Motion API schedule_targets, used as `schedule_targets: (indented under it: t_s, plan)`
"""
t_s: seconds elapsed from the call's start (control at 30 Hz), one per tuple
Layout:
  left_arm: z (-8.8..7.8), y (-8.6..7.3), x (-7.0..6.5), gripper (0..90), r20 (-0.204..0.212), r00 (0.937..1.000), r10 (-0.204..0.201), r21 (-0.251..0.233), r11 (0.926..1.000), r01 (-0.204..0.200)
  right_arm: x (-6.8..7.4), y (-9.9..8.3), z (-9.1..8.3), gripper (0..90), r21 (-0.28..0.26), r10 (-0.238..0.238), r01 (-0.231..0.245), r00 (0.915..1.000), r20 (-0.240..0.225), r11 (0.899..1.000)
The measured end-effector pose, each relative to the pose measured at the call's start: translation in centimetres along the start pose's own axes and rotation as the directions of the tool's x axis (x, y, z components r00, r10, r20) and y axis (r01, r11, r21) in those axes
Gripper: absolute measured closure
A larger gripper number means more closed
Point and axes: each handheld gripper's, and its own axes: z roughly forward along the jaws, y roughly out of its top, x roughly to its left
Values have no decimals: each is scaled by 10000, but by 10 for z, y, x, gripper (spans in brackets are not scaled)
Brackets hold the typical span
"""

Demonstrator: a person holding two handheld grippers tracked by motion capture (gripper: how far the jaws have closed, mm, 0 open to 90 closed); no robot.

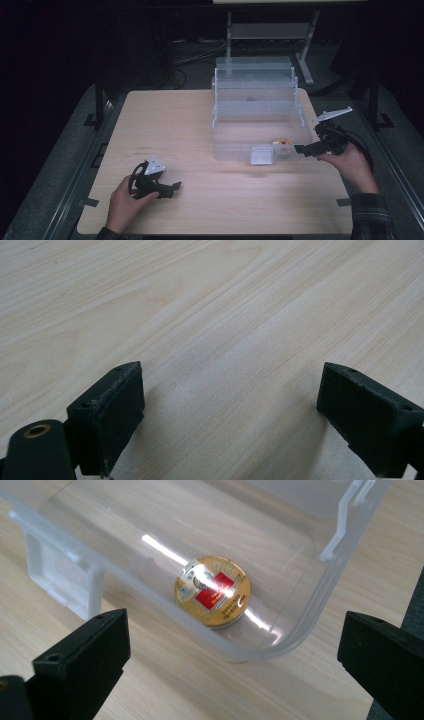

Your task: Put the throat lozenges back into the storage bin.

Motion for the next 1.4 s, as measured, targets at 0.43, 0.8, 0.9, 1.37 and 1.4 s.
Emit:
schedule_targets:
  t_s: [0.43,0.8,0.9,1.37,1.4]
  plan:
    - [0,0,0,109,3,10000,-18,-29,10000,18,8,-33,6,1,-44,224,-224,9997,-104,9997]
    - [0,0,0,109,-1,10000,-26,-48,10000,26,18,-64,16,2,-317,485,-486,9988,-39,9983]
    - [0,0,0,109,-1,10000,-45,-59,10000,45,21,-72,18,2,-453,506,-508,9987,-48,9977]
    - [0,0,0,109,0,10000,-50,-63,10000,50,38,-113,25,1,-989,762,-733,9968,255,9924]
    - [0,0,0,109,-1,10000,-50,-65,10000,50,39,-115,26,1,-999,754,-724,9968,269,9924]
